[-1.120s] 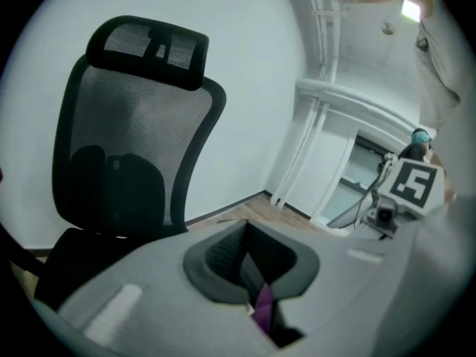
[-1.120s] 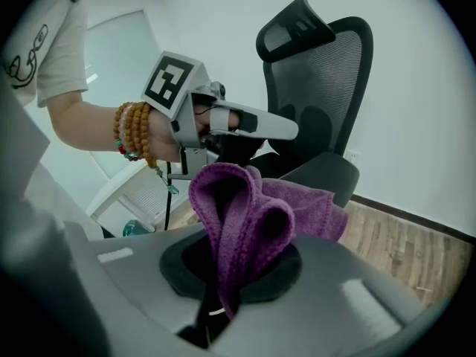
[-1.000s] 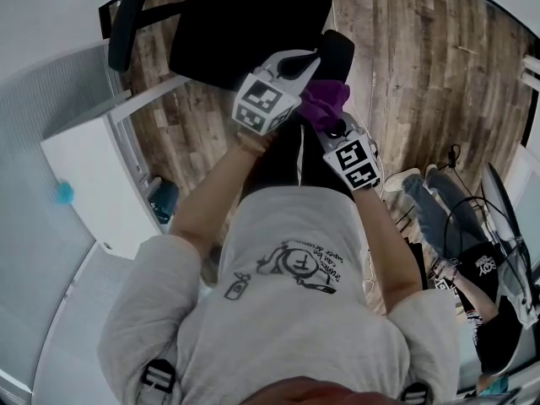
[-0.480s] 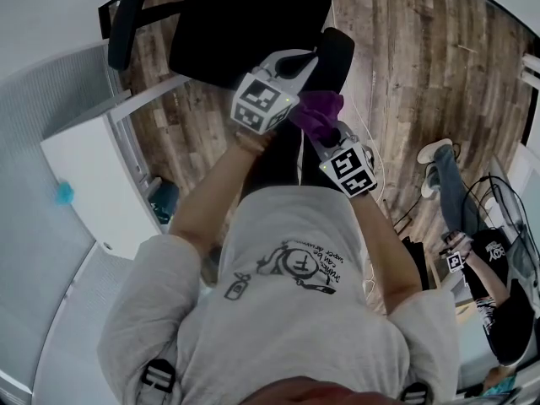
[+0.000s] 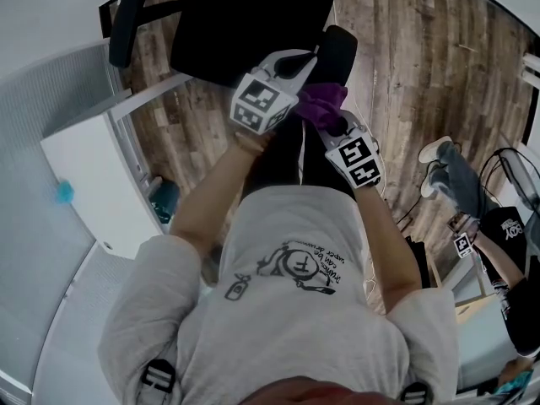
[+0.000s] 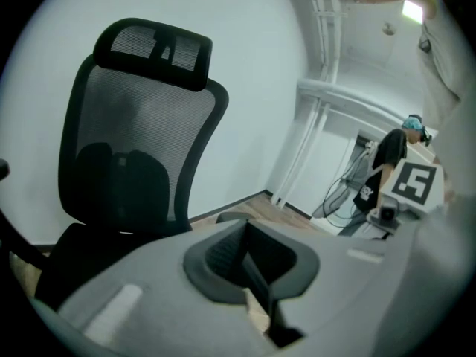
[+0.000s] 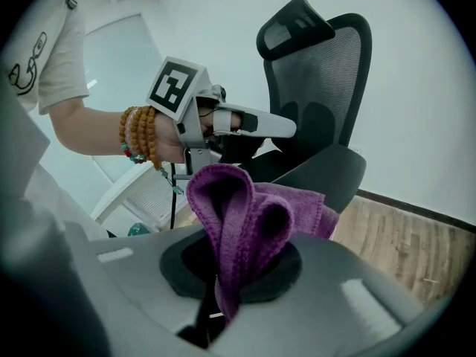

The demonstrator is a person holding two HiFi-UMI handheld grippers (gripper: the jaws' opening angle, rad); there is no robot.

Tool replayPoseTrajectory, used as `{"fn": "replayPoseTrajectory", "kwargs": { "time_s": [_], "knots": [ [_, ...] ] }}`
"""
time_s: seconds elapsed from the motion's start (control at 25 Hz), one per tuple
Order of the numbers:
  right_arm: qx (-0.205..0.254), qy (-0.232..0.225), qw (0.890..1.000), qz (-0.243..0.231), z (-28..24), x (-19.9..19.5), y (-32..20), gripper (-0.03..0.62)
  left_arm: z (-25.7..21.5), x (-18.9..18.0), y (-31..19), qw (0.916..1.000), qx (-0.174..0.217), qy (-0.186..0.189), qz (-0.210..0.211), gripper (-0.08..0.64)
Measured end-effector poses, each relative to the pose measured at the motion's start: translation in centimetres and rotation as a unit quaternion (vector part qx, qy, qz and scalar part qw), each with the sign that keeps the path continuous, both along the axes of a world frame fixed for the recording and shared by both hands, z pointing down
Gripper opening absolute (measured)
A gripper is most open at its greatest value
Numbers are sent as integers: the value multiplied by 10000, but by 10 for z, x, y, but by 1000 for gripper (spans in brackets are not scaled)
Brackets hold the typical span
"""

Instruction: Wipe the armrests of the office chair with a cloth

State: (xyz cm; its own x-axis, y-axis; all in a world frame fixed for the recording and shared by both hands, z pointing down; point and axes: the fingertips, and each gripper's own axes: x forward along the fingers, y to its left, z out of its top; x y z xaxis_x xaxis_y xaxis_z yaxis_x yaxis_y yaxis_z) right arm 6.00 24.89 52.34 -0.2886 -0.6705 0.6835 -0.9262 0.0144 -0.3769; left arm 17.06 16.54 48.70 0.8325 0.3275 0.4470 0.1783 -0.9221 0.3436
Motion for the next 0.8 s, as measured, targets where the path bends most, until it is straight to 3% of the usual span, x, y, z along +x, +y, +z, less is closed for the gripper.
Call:
{"fn": "replayPoseTrajectory", "kwargs": {
  "time_s": [0.8],
  "knots": [
    [122, 246, 9992, 282, 4, 62, -29, 28, 10, -4, 2, 9999, -58, -81, 7, 2]
  ]
}}
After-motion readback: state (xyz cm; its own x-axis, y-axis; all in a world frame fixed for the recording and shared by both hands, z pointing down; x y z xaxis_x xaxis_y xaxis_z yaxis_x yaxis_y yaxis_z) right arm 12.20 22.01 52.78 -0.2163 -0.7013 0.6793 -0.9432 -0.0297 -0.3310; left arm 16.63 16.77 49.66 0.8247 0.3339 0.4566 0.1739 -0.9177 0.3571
